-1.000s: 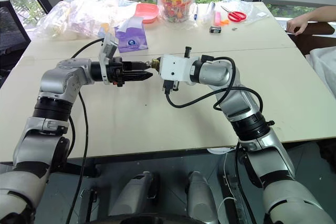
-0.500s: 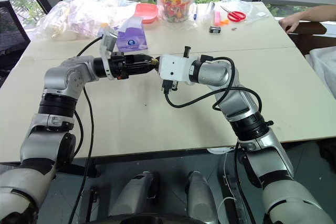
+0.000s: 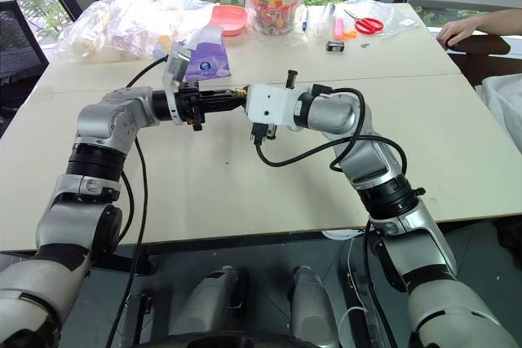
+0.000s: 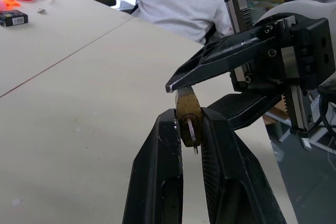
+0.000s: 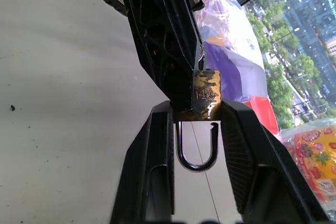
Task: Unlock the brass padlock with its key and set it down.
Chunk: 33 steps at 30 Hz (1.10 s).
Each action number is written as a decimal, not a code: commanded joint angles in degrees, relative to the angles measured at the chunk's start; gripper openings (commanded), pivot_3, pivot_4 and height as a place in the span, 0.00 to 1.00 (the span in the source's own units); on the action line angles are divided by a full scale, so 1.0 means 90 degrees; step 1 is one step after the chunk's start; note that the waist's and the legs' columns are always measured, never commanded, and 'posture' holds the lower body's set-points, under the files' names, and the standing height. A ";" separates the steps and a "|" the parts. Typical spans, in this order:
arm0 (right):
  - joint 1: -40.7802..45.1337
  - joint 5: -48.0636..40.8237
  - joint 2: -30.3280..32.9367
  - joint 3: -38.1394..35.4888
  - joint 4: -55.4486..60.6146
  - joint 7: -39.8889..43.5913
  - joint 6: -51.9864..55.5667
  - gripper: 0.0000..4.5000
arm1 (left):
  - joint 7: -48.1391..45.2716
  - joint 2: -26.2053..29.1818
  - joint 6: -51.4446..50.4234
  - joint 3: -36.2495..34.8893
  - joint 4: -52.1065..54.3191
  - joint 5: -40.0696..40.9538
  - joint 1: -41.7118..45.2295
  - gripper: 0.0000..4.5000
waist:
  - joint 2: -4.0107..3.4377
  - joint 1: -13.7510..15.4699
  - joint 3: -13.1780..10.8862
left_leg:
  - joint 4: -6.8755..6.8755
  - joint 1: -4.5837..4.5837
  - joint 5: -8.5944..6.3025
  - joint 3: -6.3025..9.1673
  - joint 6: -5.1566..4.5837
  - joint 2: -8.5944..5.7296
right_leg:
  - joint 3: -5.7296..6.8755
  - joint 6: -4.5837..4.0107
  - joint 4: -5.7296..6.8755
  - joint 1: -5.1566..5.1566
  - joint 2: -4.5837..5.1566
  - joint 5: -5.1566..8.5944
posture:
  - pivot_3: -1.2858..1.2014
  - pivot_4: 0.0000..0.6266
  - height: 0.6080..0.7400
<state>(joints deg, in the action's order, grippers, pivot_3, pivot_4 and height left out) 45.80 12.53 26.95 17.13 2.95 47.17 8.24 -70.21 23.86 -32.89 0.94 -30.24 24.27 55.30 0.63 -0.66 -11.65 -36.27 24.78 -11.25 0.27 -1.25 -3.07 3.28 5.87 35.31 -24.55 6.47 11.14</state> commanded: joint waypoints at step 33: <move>-0.0507 -0.1423 -0.0446 -0.1089 0.1388 -0.1079 0.2069 0.99 | 0.0212 0.0576 -0.1208 -0.0574 0.2267 0.1257 -0.0733 0.00 | 0.0000 0.0003 0.0000 | 0.0001 0.0000 -0.0001 0.0002 0.0000 0.0001 | -0.0001 -0.0002 -0.0002 -0.0001 0.0001 0.0000 | 0.52 0.24 1.00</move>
<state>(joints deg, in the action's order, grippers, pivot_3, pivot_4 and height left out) 39.86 0.76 22.67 7.03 14.13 37.02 28.22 -68.32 28.30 -44.19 -3.14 -12.17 34.45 48.01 0.63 -0.64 -11.65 -36.26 24.78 -11.25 0.29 -1.25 -3.06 3.27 5.84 35.30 -24.56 6.48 11.14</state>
